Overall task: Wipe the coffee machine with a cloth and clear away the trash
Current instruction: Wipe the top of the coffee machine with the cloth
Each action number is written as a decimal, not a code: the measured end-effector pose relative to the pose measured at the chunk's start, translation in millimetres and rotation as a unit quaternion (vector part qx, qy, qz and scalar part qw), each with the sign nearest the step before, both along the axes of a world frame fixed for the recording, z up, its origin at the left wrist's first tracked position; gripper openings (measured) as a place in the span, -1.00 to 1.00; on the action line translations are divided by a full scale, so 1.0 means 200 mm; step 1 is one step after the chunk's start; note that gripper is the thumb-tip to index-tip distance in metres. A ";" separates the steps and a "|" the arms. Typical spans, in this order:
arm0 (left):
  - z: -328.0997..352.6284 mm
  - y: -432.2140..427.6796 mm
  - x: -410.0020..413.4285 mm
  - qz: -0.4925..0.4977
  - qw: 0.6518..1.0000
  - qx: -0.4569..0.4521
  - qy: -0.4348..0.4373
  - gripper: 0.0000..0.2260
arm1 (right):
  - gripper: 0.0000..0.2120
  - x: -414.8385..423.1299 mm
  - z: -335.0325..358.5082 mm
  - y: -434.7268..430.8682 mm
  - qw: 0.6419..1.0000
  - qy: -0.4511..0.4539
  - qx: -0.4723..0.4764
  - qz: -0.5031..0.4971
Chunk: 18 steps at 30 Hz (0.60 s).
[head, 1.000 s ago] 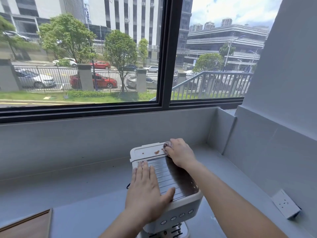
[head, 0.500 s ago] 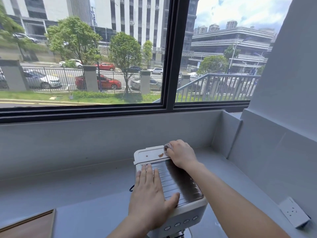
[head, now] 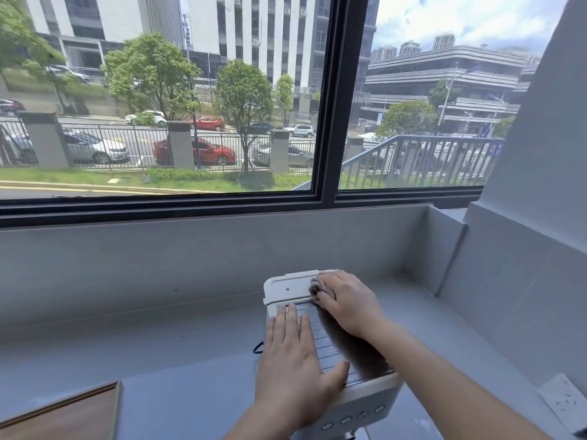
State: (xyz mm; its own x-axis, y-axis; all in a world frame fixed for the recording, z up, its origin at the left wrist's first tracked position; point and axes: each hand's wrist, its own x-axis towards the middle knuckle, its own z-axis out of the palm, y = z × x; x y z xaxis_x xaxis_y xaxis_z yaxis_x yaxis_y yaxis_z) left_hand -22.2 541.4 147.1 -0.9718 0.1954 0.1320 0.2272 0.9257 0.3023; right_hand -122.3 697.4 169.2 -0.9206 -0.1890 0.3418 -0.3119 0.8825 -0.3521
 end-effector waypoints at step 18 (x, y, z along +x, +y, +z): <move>0.24 0.19 -0.31 -0.196 0.976 0.065 0.074 -0.47 | -0.41 0.55 -0.04 0.05 0.972 0.006 -0.179 -0.153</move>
State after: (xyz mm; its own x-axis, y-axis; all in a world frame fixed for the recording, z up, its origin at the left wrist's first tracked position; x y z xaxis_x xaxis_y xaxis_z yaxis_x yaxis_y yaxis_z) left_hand -83.7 579.3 194.2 -0.7945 0.5198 0.3139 0.6057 0.7149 0.3493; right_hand -12.9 706.4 161.4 -0.9106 0.2261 0.3459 -0.0596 0.7564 -0.6514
